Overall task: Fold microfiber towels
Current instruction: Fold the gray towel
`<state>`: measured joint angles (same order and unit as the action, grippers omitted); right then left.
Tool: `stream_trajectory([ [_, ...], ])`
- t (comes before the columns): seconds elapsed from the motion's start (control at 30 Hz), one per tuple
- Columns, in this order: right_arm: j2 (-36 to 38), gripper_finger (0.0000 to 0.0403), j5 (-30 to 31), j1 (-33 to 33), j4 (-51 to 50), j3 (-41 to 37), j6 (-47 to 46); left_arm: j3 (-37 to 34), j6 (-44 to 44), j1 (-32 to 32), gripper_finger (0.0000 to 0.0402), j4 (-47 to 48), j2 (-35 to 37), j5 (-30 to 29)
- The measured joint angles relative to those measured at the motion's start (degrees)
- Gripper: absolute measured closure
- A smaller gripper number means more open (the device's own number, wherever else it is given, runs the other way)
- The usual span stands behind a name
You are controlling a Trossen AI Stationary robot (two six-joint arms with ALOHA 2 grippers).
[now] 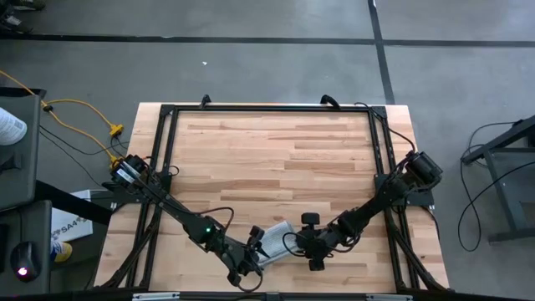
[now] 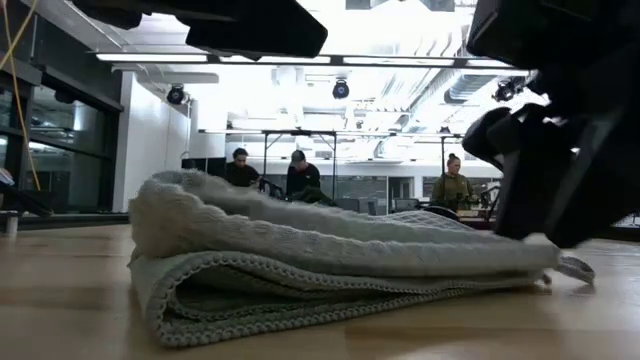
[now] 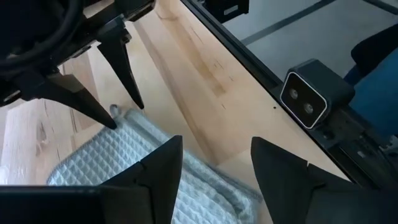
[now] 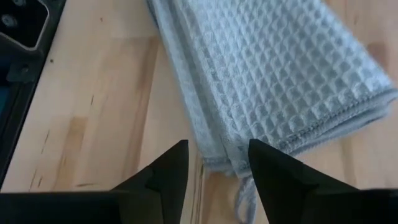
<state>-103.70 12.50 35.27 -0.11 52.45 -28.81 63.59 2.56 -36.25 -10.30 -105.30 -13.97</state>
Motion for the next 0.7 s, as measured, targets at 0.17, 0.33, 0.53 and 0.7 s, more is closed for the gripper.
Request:
stream_trajectory([
  [0.17, 0.0, 0.0241, -2.3, 0.0, -2.6, 0.0, -2.2, 0.0, 0.2, 0.3, 0.021, -0.2, 0.0, 0.0],
  [0.33, 0.0, 0.0241, -2.4, 0.0, -3.0, 0.0, -2.6, 0.0, 0.2, 0.4, 0.021, -0.3, 0.0, -0.1],
  [0.53, 0.3, 0.0241, -2.4, 0.0, -2.1, 0.0, -2.3, 0.0, -1.4, 0.7, 0.021, 0.3, 0.0, 0.0],
  [0.7, 3.1, 0.0241, -1.9, 0.0, -1.8, 0.0, 0.1, 0.0, -2.5, 1.1, 0.021, 0.7, 0.0, -0.1],
])
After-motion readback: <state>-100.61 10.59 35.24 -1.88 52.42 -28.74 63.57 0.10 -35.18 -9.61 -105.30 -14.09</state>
